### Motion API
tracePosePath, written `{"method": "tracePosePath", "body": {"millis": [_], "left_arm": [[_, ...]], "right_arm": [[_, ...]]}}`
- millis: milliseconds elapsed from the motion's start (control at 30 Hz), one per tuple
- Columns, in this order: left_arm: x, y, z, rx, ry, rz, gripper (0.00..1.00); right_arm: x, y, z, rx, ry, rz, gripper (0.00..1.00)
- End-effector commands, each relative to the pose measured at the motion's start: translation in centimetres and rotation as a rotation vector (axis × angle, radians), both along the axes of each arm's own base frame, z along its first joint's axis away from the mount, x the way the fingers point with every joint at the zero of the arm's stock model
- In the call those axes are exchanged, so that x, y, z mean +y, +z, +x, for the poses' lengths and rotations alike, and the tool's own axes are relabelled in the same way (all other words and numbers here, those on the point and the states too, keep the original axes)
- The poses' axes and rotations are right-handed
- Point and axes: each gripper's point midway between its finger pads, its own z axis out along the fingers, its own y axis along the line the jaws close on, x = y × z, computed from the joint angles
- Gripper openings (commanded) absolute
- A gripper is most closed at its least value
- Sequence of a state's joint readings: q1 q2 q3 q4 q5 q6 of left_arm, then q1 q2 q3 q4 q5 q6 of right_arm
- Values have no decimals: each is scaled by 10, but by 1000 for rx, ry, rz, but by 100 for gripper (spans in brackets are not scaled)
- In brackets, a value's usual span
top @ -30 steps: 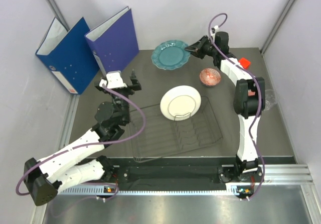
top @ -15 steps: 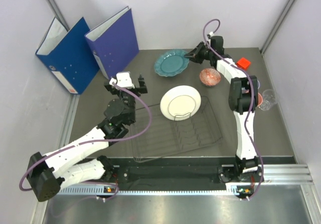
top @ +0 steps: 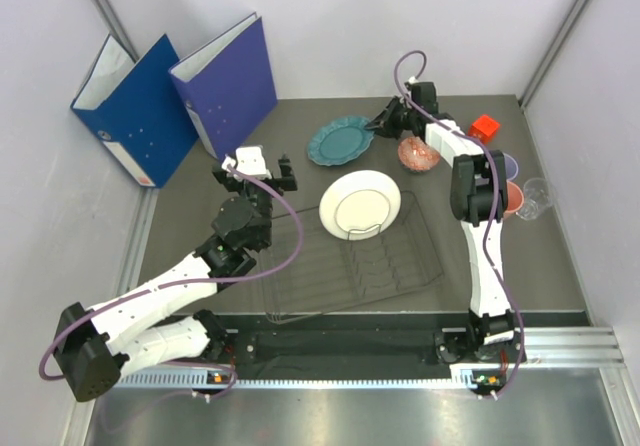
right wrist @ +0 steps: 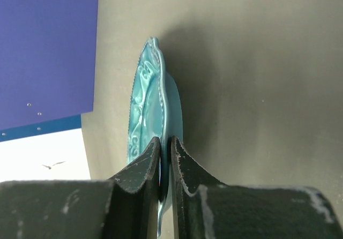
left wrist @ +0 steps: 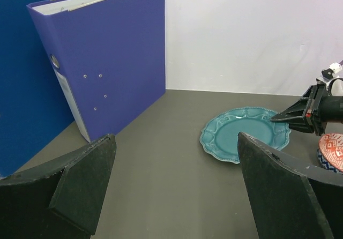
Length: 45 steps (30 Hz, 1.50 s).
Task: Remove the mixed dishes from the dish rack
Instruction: Place the plate at the center of the board, then pick up the plate from the dish rack.
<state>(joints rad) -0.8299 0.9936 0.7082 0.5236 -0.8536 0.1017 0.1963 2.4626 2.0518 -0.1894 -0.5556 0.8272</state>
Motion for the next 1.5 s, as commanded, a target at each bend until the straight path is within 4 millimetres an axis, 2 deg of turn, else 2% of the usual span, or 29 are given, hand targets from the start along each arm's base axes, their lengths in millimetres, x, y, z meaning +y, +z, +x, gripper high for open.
{"method": "tracePosePath", "body": {"millis": [0,33,133,167,200,433,500,767,900,967,1000,1033,1067,1133,1167,1200,1233,1267,1333,1367,1400,1433,1467], "left_arm": [[-1,-1,0,-7,-13,-24,99],[-1,-1,0,-6,-13,-26,99],[-1,-1,0,-5,-15,-25,99],[-2,-1,-1,-5,-18,-26,99],[-2,-1,-1,-3,-20,-22,99],[-6,-2,-1,12,-43,-18,99],[-6,-3,-1,16,-48,-17,99],[-10,-2,-1,32,-62,-9,99],[-11,-5,0,39,-65,-2,99],[-12,-6,0,42,-66,1,99],[-12,-6,0,41,-68,2,99],[-13,-7,1,43,-70,6,99],[-14,-7,1,41,-78,9,99],[-18,-7,3,43,-87,22,99],[-21,-6,4,42,-96,32,99],[-28,-3,4,35,-129,46,99],[-33,-4,7,38,-150,82,99],[-39,2,8,30,-172,92,99],[-59,-3,9,45,-272,175,99],[-67,3,9,35,-314,193,99],[-84,3,6,25,-410,220,99],[-90,-1,7,31,-442,251,99],[-96,2,6,20,-480,256,99]], "right_arm": [[20,61,4,-144,64,71,0],[20,59,2,-138,66,69,0],[19,61,-2,-137,68,70,16],[17,63,-2,-140,61,70,26],[14,71,-1,-155,55,69,28],[-10,88,-4,-167,4,58,31],[-17,95,-5,-174,-8,58,36],[-41,90,-14,-145,-55,44,51],[-53,91,-18,-140,-76,38,55],[-57,99,-17,-169,-85,48,55],[-58,106,-22,-167,-90,83,55],[-57,115,-23,-190,-91,112,55],[-54,138,-22,-276,-77,159,55],[-48,176,-36,-333,-74,250,56],[-43,201,-43,-409,-38,292,56],[-38,228,-56,-442,-19,331,56],[-34,244,-65,-473,-2,346,56],[-31,276,-82,-544,22,363,56],[-24,294,-104,-582,49,371,56],[-23,323,-127,-651,74,381,56],[-23,323,-138,-653,78,380,56],[-25,330,-149,-672,82,385,56],[-29,357,-175,-751,91,399,56]]}}
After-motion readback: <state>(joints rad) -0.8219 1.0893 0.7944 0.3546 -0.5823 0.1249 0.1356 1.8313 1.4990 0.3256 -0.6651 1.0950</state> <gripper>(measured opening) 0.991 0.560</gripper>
